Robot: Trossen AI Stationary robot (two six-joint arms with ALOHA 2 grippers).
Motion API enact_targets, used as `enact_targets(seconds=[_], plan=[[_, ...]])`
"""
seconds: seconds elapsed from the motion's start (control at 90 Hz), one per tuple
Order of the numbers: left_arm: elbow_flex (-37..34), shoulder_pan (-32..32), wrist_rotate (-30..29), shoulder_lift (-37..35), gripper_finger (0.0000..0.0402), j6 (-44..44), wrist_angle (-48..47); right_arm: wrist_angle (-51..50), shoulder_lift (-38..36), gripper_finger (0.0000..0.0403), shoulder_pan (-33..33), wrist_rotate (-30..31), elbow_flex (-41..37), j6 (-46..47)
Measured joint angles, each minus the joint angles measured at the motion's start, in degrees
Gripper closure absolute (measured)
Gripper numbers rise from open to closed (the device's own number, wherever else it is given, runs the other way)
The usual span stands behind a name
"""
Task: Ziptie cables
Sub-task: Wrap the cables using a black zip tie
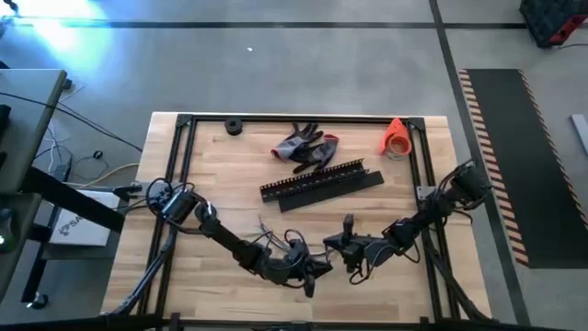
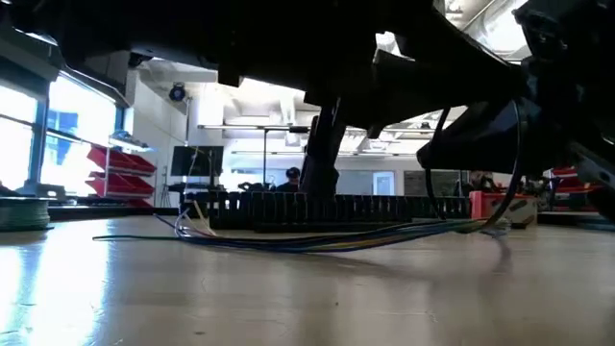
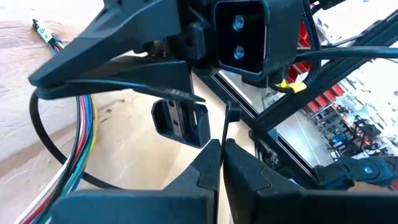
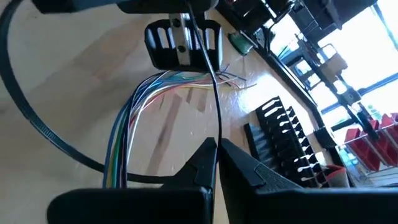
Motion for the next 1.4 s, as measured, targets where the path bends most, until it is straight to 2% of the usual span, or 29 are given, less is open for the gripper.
enact_targets(seconds=[0.667, 1.067, 1.4], plan=[[0.0, 0.0, -1.4, 0.1, 0.0402, 0.0, -0.3, 2.0, 0.0, 0.0403, 0.7, 1.2, 0.0, -6.0], [0.0, 0.2, -1.5, 0.1, 0.0402, -1.0, -0.3, 2.2, 0.0, 0.0403, 2.3, 1.3, 0.0, -6.4], [0.0, 0.4, -0.7, 0.1, 0.0402, -1.0, -0.2, 0.8, 0.0, 0.0403, 0.6, 1.6, 0.0, -4.5]])
